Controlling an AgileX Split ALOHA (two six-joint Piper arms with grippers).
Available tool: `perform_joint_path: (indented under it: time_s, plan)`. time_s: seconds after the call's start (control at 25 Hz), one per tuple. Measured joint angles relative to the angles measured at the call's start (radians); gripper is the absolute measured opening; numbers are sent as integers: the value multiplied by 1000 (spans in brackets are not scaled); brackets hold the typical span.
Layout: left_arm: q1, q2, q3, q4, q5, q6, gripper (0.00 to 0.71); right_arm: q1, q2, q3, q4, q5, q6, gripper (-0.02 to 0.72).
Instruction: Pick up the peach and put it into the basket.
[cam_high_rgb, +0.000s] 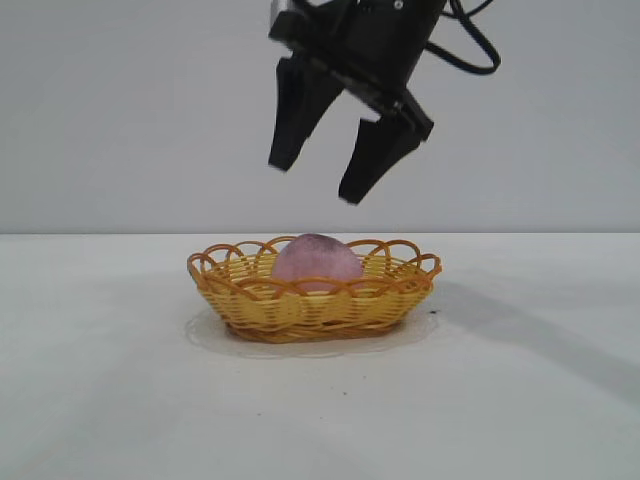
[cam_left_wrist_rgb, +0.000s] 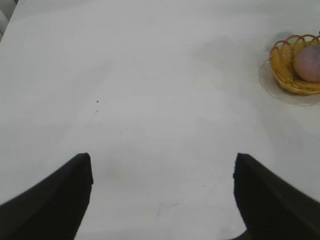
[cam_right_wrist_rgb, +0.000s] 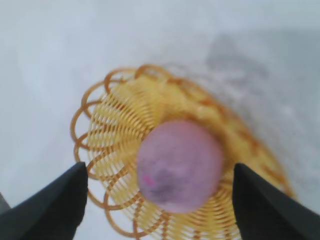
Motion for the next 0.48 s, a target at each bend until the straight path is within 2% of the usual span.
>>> perform_joint_path:
  time_s: [0.16,0.48]
  plan:
    - [0,0,0,0,0,0,540,-58,0,-60,-64,4,0,519]
    - [0,0,0,0,0,0,540,-160,0,-72,-330,14,0,519]
